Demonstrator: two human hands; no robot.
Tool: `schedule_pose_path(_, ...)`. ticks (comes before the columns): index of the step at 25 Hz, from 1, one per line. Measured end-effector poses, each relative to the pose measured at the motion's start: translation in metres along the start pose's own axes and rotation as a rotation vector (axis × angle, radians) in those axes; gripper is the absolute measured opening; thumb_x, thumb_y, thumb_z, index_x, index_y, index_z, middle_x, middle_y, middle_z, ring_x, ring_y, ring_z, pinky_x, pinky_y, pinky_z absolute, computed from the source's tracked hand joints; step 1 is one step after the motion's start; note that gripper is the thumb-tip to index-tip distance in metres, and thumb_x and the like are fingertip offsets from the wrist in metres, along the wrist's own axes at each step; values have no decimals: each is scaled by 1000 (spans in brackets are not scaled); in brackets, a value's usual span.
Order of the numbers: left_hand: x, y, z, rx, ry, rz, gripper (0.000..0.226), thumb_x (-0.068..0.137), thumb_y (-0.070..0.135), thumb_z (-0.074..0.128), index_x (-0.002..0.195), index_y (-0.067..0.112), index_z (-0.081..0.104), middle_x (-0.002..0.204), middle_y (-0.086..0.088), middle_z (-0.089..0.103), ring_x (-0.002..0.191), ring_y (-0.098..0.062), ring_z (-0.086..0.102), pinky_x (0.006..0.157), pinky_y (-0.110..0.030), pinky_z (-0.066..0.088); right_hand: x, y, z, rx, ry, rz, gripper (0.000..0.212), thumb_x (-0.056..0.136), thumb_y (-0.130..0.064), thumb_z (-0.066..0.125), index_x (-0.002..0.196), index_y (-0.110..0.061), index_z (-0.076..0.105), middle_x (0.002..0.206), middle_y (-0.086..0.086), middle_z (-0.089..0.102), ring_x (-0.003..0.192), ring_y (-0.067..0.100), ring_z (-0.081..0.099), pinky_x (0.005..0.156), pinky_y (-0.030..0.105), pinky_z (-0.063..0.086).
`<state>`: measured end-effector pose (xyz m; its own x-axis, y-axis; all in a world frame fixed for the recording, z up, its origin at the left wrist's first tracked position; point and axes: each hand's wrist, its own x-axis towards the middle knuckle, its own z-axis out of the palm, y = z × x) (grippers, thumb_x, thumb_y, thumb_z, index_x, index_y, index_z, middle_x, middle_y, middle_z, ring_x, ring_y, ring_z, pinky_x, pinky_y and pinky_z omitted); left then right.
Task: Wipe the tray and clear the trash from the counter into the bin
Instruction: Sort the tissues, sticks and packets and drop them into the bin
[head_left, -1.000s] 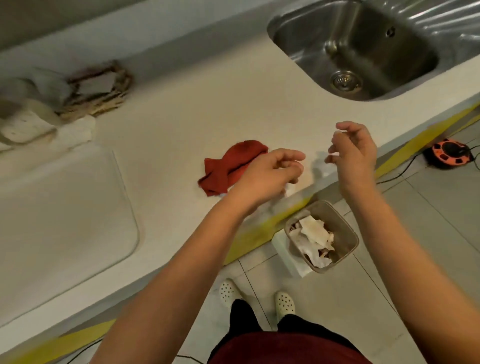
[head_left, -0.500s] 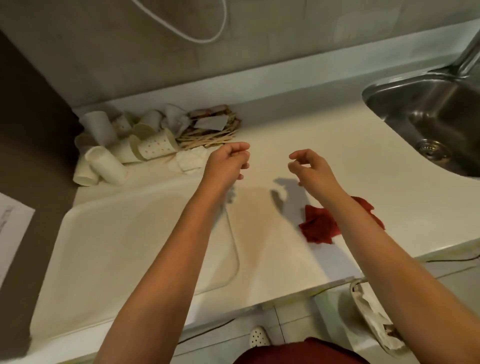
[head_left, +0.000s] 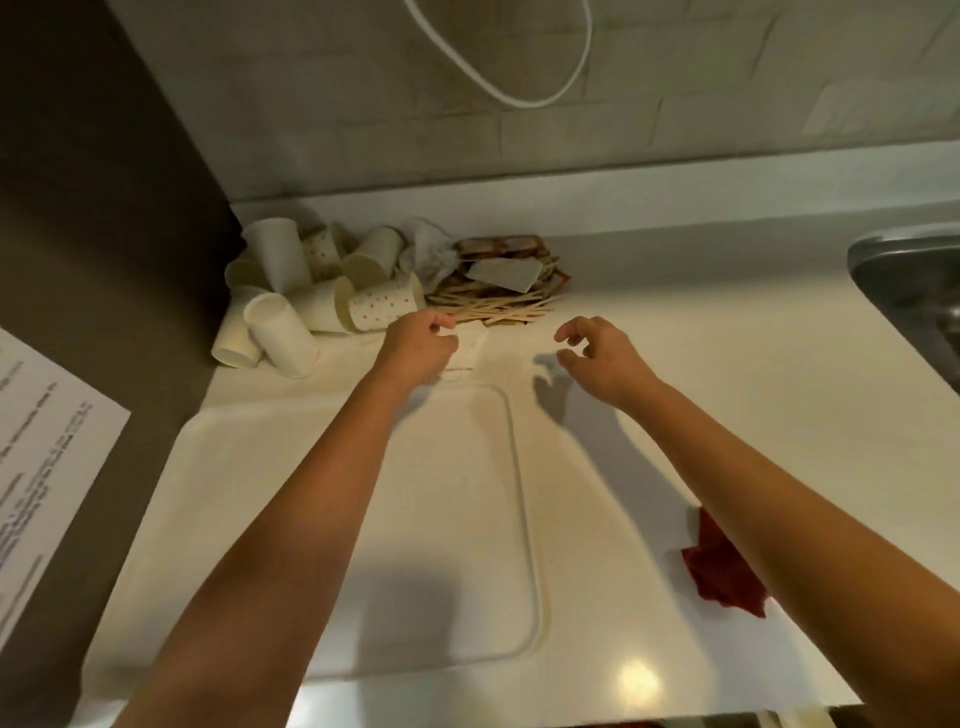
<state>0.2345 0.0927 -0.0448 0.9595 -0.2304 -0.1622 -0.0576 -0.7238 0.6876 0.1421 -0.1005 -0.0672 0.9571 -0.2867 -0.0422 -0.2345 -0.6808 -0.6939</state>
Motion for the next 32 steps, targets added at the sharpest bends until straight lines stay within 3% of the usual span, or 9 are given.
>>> schedule_pose_path(3,18,-10,11,93,-43,20,35,84,11,61,117,19,64,131,-8,54,112,-22,56,82,-22,41,32,2,0,-127,-39,-77,27,93,-18,52,119,-13,58,123,10,52,103,27,55,86,31,43)
schedule_pose_path(7,36,-25,22,330,-144,149,50,81,26,68,129,30,56,145,-2,38,131,-20,40,107,-34,35,89,-6,3,-267,-38,-166,32,96,-15,43,125,-13,55,132,14,49,113,32,52,90,33,42)
schedule_pose_path(11,50,-35,24,510,-138,201,47,85,38,63,131,34,53,142,3,42,130,-18,36,107,-33,34,142,-17,18,-410,-36,-210,42,92,-21,48,134,-16,46,142,10,42,126,30,43,100,36,39)
schedule_pose_path(15,64,-33,23,455,-57,221,34,89,30,59,123,28,62,128,1,58,118,-18,50,99,-26,37,173,-15,38,-555,-100,-195,52,90,-29,48,140,-19,36,143,9,41,129,31,40,103,41,36)
schedule_pose_path(21,67,-31,15,281,-11,162,29,91,15,55,117,19,67,118,-4,66,108,-21,59,95,-29,45,186,-13,48,-480,-92,-161,39,96,-16,38,134,-18,47,141,8,45,126,32,45,102,41,38)
schedule_pose_path(26,63,-5,2,63,127,98,33,96,21,48,127,15,58,120,-8,64,108,-23,57,86,-24,40,181,-14,36,-359,63,-234,34,99,-20,36,128,-19,53,139,6,46,122,31,48,99,40,38)
schedule_pose_path(32,44,18,-5,-240,199,44,26,95,19,51,116,11,63,99,-3,61,90,-15,52,68,-23,38,153,-29,7,-333,164,-269,36,101,-19,30,131,-12,49,125,16,58,107,35,57,89,40,44)
